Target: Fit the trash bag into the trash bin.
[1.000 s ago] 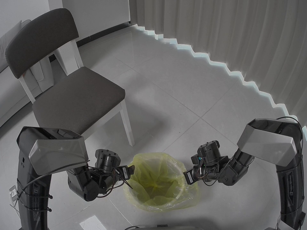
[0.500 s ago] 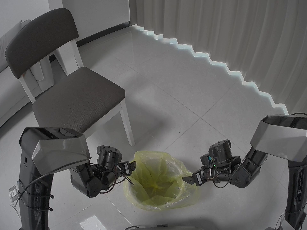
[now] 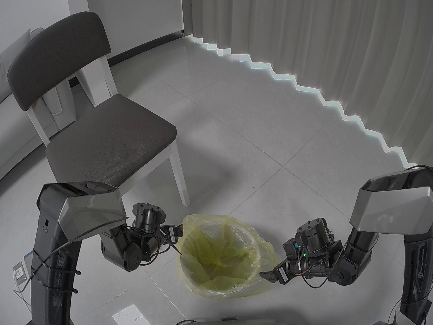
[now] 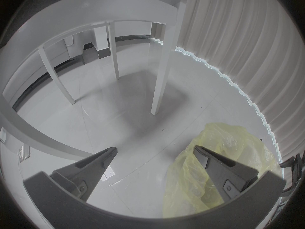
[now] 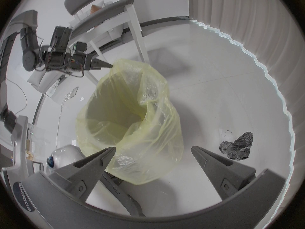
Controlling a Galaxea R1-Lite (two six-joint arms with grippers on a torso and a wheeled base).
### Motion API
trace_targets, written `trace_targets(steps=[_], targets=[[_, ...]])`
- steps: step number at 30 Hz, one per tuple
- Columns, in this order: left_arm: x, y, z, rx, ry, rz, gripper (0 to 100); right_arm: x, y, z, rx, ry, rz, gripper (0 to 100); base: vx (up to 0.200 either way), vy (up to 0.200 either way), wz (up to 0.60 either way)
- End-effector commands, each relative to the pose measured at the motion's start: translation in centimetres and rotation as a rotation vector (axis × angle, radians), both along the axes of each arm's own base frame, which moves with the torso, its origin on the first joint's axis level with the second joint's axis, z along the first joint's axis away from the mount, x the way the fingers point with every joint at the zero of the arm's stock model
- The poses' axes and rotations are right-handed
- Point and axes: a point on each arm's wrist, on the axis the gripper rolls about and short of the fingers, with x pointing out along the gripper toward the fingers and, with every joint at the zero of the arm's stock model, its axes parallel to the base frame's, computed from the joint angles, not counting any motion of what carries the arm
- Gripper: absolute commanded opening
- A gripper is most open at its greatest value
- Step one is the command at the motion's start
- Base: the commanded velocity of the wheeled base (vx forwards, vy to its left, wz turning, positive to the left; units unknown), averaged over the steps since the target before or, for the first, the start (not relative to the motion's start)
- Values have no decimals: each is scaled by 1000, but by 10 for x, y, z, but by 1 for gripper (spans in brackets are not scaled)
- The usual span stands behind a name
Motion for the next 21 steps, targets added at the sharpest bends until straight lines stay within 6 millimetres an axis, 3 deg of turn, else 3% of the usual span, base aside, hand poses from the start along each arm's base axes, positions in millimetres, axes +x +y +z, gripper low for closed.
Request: trace_targets(steps=[1, 8, 21], targets=[[-9, 2, 10, -8, -2, -5, 100, -4, -2, -15, -45, 34, 23, 100, 0, 0, 0], [-23, -5, 24, -35, -39, -34, 100, 5, 1, -34, -65, 52, 18, 100, 0, 0, 0], [-38, -4, 39, -42, -58, -47, 100, 39, 13, -28, -143, 72, -3, 100, 0, 0, 0]])
